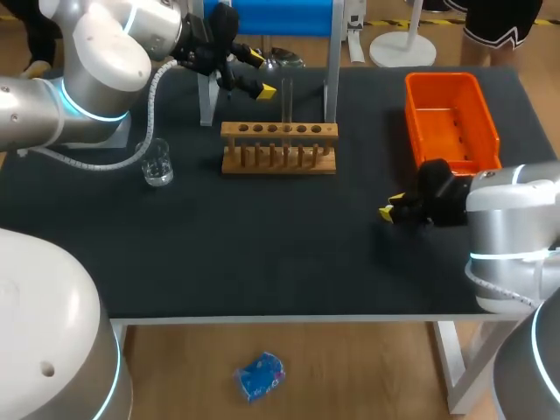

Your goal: Invert the test tube, pick up the pipette, mount the tip to pipette, aspirate from beaker and dispense into the tube, eject the tip, return the pipette, and cap with the stopper.

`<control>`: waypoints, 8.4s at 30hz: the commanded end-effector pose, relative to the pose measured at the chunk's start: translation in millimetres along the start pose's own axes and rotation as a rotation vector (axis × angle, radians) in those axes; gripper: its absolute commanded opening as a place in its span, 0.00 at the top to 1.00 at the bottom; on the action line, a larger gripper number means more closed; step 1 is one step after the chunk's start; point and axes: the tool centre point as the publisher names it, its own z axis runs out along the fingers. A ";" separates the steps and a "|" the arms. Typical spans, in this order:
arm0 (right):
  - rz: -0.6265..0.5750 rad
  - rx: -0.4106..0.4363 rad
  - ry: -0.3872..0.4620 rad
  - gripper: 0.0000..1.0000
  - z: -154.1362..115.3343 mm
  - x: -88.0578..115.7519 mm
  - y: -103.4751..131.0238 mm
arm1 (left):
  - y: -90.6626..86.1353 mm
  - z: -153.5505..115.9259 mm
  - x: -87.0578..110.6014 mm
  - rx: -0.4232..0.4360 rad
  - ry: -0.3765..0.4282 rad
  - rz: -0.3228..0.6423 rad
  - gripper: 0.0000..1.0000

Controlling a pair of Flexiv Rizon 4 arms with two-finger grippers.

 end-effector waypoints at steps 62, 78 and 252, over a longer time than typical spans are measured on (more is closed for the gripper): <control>-0.305 -0.066 0.407 1.00 -97.8 13.5 113.4 | -0.3 -0.6 -0.9 -0.003 0.003 -0.001 0.00; -0.305 -0.066 0.407 1.00 -97.8 13.5 113.4 | -0.3 -0.6 -0.9 -0.003 0.003 -0.001 0.00; -0.602 0.027 0.531 1.00 65.2 12.4 320.8 | -0.3 -0.6 -0.9 -0.003 0.003 -0.001 0.00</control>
